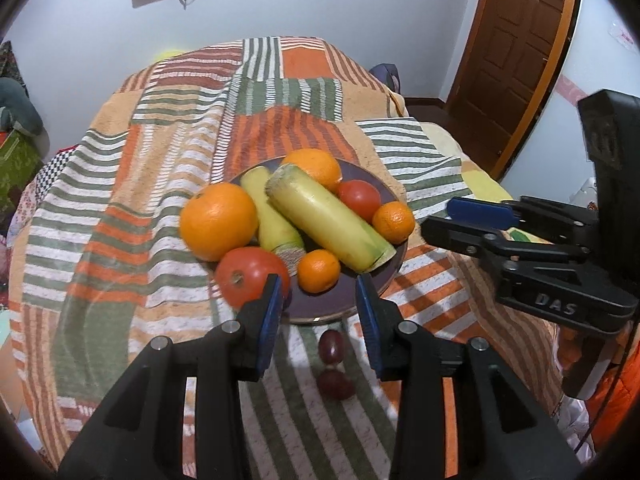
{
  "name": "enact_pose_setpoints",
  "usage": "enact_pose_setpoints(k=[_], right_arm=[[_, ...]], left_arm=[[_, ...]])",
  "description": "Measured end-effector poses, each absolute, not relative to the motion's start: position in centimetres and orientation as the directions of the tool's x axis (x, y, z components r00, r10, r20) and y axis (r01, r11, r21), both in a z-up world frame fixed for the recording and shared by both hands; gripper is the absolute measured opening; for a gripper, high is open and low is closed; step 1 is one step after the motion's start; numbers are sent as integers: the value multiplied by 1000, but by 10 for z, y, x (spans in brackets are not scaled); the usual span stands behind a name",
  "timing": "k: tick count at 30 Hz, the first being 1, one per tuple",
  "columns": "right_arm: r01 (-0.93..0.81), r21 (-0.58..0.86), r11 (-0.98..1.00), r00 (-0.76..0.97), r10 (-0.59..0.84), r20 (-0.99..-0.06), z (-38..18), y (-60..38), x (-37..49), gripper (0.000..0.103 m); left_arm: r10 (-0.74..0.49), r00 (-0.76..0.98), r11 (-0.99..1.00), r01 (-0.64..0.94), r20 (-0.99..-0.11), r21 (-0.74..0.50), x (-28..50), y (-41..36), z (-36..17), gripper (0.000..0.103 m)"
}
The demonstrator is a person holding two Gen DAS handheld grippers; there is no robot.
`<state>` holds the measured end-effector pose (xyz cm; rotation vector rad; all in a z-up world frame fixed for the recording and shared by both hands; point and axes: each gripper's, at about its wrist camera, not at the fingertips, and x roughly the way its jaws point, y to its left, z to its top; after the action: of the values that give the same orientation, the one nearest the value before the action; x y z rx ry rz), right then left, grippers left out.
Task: Organize fruits
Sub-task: 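Open both tools to release the mandarins and withdraw, then grasp a dark red grape with the left tool while the right tool approaches the other grape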
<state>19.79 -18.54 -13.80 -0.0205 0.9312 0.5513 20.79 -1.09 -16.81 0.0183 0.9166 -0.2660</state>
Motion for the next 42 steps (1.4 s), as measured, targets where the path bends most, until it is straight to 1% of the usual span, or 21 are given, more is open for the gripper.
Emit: enact_pose_setpoints(k=[8, 26, 27, 31, 37, 42], right_arm=[[-486, 209, 849, 460, 451, -764, -134, -180, 176, 37], [-503, 228, 833, 400, 459, -793, -153, -168, 159, 37], [-505, 230, 832, 397, 460, -794, -154, -167, 159, 37], [-514, 237, 824, 382, 467, -798, -157, -161, 158, 37], [-541, 239, 806, 352, 475, -807, -163, -147, 157, 37], [-563, 244, 790, 324, 483, -814, -169, -132, 157, 37]], left_arm=[[-193, 547, 974, 210, -814, -90, 185, -1, -180, 37], [-236, 430, 955, 266, -871, -128, 179, -26, -222, 37], [-236, 430, 956, 265, -871, -128, 179, -26, -224, 37], [-237, 438, 957, 260, -867, -130, 180, -22, -227, 26], [-242, 450, 960, 242, -859, -144, 177, -8, -223, 26], [-207, 488, 973, 190, -848, -128, 171, 16, -215, 26]])
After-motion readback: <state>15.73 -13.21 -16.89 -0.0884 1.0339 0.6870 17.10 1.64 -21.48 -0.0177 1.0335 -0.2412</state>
